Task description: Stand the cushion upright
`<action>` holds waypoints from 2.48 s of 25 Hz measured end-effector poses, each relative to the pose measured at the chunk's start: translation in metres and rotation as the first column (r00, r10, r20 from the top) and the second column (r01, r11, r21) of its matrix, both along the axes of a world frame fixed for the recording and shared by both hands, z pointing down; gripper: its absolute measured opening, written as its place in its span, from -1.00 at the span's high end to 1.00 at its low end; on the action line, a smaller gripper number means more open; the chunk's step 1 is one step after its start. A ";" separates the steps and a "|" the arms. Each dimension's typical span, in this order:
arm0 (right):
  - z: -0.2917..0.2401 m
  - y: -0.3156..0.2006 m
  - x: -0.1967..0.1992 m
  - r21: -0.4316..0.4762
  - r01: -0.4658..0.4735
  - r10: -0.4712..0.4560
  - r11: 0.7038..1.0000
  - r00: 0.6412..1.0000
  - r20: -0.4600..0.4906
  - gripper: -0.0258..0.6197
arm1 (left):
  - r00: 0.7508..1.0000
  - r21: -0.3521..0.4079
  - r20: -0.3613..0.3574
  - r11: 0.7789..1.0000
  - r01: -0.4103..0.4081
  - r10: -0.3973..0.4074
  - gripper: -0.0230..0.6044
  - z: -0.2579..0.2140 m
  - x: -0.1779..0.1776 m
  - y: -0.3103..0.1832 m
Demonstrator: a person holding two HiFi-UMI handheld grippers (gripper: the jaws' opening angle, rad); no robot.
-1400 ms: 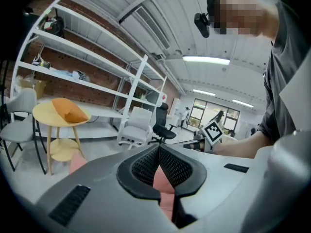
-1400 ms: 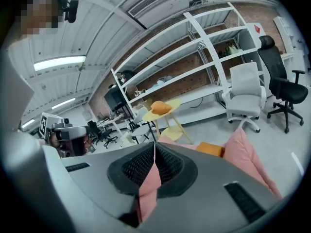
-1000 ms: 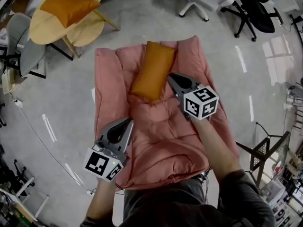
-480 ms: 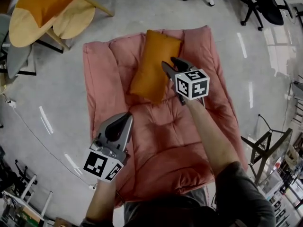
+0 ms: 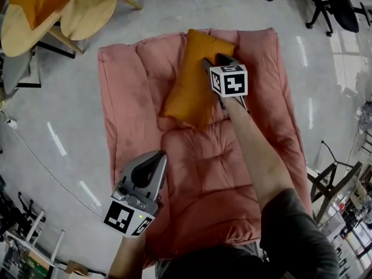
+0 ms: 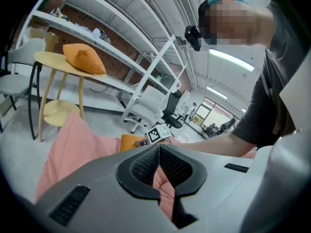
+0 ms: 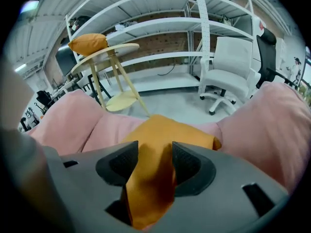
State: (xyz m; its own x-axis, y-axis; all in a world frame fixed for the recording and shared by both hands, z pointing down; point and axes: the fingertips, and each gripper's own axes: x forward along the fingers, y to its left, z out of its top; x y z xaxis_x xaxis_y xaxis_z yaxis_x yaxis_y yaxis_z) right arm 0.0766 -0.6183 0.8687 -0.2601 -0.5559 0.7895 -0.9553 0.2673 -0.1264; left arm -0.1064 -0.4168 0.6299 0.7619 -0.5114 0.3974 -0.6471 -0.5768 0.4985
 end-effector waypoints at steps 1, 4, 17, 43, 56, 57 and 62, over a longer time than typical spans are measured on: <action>0.006 -0.001 -0.001 -0.008 0.009 -0.009 1.000 1.000 0.002 0.29 | 1.000 -0.003 -0.002 1.000 0.000 0.000 0.89 0.002 0.000 0.001; 0.018 -0.003 -0.003 -0.036 0.049 -0.049 0.998 0.999 -0.011 0.54 | 1.000 -0.013 -0.001 1.000 0.001 -0.001 0.89 0.010 -0.001 0.004; -0.121 0.035 -0.024 0.257 0.087 -0.104 0.963 0.993 0.057 0.84 | 1.000 0.078 0.008 0.997 0.021 -0.022 0.89 -0.049 0.008 0.031; -0.257 0.398 -0.177 0.184 0.628 -0.654 0.756 0.718 0.239 0.86 | 0.983 0.283 -0.004 0.942 0.179 -0.186 0.89 -0.186 -0.012 0.185; -0.442 0.386 -0.112 0.461 0.452 -0.585 0.763 0.787 0.196 0.87 | 0.994 0.368 0.014 0.925 0.097 -0.109 0.89 -0.260 0.021 0.207; -0.450 0.386 -0.108 0.472 0.442 -0.579 0.763 0.791 0.195 0.87 | 0.994 0.376 0.017 0.922 0.090 -0.104 0.89 -0.266 0.024 0.208; -0.471 0.385 -0.093 0.502 0.414 -0.559 0.760 0.810 0.178 0.87 | 0.995 0.397 0.026 0.914 0.078 -0.096 0.89 -0.282 0.031 0.209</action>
State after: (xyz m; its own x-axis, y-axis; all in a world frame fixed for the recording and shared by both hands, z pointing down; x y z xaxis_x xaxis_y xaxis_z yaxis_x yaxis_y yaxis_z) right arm -0.0169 -0.2332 0.3976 -0.7687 -0.5398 0.3432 -0.6107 0.7789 -0.1427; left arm -0.0755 -0.2079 0.3478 0.6937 -0.6971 0.1813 -0.7197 -0.6614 0.2111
